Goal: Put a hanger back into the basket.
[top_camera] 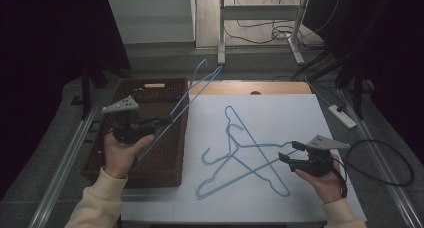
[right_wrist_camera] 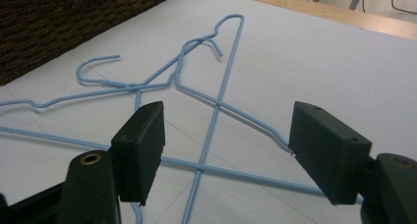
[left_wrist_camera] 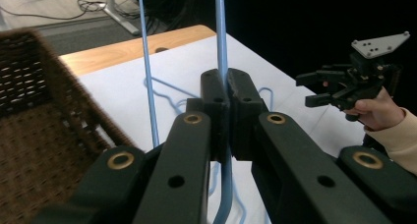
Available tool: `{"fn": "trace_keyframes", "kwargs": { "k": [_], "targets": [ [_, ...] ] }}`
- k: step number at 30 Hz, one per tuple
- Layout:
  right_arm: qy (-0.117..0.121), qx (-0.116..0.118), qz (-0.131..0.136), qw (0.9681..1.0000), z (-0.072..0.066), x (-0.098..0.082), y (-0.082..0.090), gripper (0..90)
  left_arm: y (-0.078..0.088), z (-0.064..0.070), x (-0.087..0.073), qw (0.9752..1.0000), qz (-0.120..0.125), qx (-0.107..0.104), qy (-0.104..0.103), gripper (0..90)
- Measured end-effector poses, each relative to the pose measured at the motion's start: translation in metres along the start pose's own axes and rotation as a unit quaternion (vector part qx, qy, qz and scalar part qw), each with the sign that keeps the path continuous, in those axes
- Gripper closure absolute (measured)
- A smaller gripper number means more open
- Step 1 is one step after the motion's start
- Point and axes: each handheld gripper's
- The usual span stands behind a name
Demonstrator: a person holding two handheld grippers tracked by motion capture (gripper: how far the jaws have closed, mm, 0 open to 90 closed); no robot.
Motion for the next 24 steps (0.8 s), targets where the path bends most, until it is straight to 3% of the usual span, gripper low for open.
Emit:
{"fn": "trace_keyframes", "kwargs": {
  "k": [9, 24],
  "targets": [
    [0.001, 0.006, -0.011, 0.9999, -0.001, -0.002, -0.003, 30.3, 0.018, -0.034, -0.015, 0.9997, -0.002, 0.009, 0.024, 86.9],
    [0.001, 0.003, -0.018, 0.9998, 0.000, -0.003, -0.005, 30.2, 0.039, -0.068, -0.033, 0.9985, -0.005, 0.023, 0.050, 86.9]
  ]
}}
Point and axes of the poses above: each handheld gripper's, and its own axes: y roughly backward along the jaws, x roughly out of its top, z roughly to its right, and after that the axes turned 1 degree about z, right-handed
